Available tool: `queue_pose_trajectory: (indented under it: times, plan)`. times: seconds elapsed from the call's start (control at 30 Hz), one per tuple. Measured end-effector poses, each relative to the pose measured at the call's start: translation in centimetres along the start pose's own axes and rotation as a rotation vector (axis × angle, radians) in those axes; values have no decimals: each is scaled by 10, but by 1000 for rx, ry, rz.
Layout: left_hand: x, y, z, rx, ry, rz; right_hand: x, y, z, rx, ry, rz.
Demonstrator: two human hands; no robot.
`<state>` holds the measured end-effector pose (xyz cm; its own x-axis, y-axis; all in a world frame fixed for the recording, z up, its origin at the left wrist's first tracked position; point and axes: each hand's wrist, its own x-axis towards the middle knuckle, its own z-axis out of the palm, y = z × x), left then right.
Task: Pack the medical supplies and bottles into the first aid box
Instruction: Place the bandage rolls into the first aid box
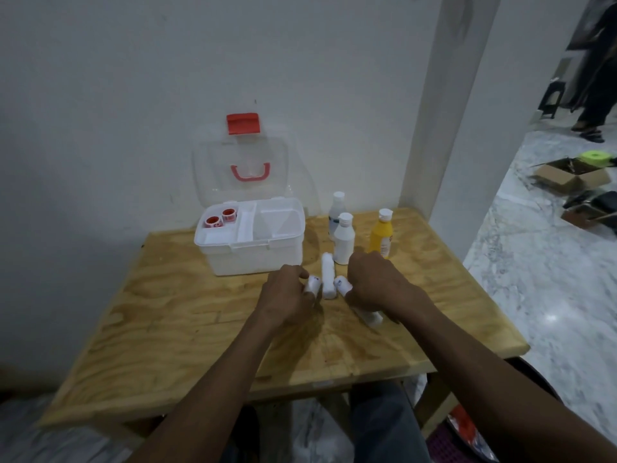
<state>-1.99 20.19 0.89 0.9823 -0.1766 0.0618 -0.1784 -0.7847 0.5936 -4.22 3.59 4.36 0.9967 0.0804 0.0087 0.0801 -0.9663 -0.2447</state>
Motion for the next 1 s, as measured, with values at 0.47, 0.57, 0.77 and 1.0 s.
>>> queue_pose_trajectory:
  times: [0.47, 0.57, 0.77, 1.0]
  plan:
    - [6, -46, -136, 69, 297, -17, 78, -99, -48, 573, 224, -2]
    - [23, -66, -151, 187, 290, -2, 100, -121, -47, 614, 240, 22]
    - [53, -82, -160, 318, 195, 22, 138, -149, -38, 601, 202, 82]
    - [76, -88, -153, 416, 58, 48, 160, -158, -12, 539, 142, 109]
